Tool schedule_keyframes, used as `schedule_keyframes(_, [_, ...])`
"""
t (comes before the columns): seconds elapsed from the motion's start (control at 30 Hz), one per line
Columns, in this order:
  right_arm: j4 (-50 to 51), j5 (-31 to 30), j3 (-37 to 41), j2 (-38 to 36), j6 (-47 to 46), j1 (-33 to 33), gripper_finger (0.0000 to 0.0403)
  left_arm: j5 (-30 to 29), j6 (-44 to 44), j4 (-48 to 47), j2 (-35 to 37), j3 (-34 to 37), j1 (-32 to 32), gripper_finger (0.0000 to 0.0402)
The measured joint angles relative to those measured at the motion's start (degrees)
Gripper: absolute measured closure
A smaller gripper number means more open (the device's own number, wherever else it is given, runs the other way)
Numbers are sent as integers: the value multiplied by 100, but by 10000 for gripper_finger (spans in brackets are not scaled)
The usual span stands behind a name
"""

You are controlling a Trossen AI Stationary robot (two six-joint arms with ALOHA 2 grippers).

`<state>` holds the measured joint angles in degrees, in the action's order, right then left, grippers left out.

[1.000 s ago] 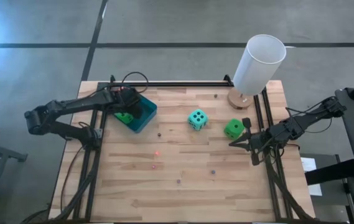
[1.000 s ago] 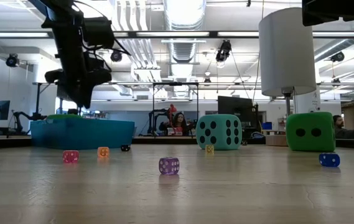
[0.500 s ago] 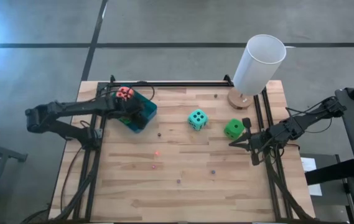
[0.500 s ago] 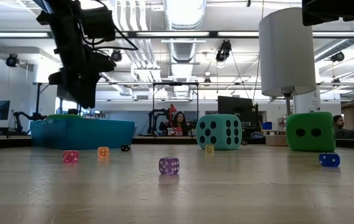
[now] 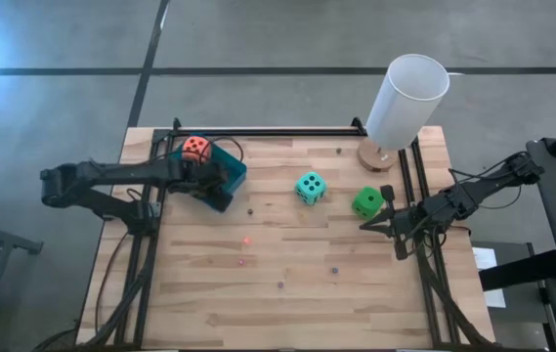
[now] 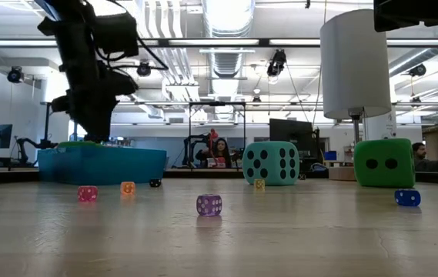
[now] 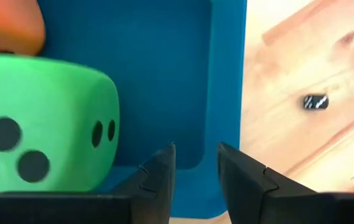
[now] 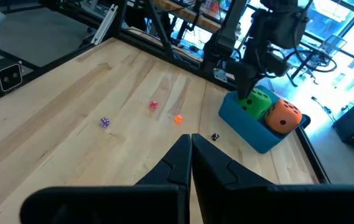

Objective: Pick & Place Dice
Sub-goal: Put the big green dice on the left into the blue bin

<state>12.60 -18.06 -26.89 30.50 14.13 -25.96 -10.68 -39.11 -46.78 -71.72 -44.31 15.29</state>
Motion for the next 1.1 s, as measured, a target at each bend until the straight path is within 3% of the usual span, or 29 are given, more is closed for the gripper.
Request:
schedule_keyframes(0.2, [0,0,1,0,2,-1,394,71,2,391,0,278,2,281])
schedule_keyframes(0.53, [-2,0,2,-1,-15,0,394,-874,7,391,0,288,2,281])
schedule_keyframes(1.1, [-4,0,2,0,-13,-2,394,-1900,-446,-138,0,343,17,282])
